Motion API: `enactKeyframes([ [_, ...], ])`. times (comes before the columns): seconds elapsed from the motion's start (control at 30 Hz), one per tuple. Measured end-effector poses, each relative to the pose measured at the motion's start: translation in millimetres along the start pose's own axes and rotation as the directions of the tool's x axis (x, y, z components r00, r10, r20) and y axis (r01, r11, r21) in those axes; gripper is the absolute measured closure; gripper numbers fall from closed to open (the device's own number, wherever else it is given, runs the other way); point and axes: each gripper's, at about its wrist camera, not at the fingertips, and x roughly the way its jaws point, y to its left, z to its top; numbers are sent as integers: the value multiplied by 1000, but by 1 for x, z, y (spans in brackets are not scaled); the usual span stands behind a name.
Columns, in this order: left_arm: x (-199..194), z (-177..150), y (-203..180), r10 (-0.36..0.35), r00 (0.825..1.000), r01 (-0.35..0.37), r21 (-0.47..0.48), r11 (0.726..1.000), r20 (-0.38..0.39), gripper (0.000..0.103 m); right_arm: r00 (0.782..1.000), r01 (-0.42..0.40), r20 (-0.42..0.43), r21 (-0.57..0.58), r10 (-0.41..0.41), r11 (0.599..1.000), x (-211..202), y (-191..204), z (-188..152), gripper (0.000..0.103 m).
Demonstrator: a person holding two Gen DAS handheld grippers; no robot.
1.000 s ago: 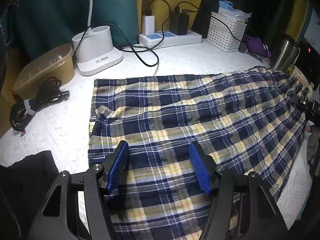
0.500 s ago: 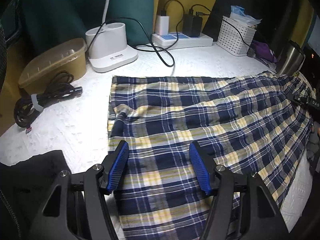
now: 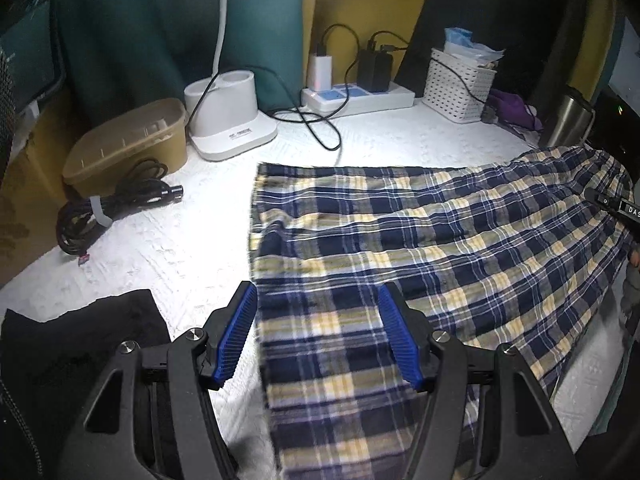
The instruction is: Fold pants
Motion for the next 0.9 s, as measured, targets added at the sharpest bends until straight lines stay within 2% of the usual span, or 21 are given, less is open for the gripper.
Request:
enactKeyframes([
  [0.53, -21, -1, -33, -38, 999, 36, 60, 998, 31, 40, 989, 110, 96, 57, -115, 992, -77, -55, -15, 96],
  [0.9, -20, 0, -30, -62, 997, 59, 61, 996, 48, 40, 985, 121, 122, 14, -122, 993, -87, -31, -7, 96],
])
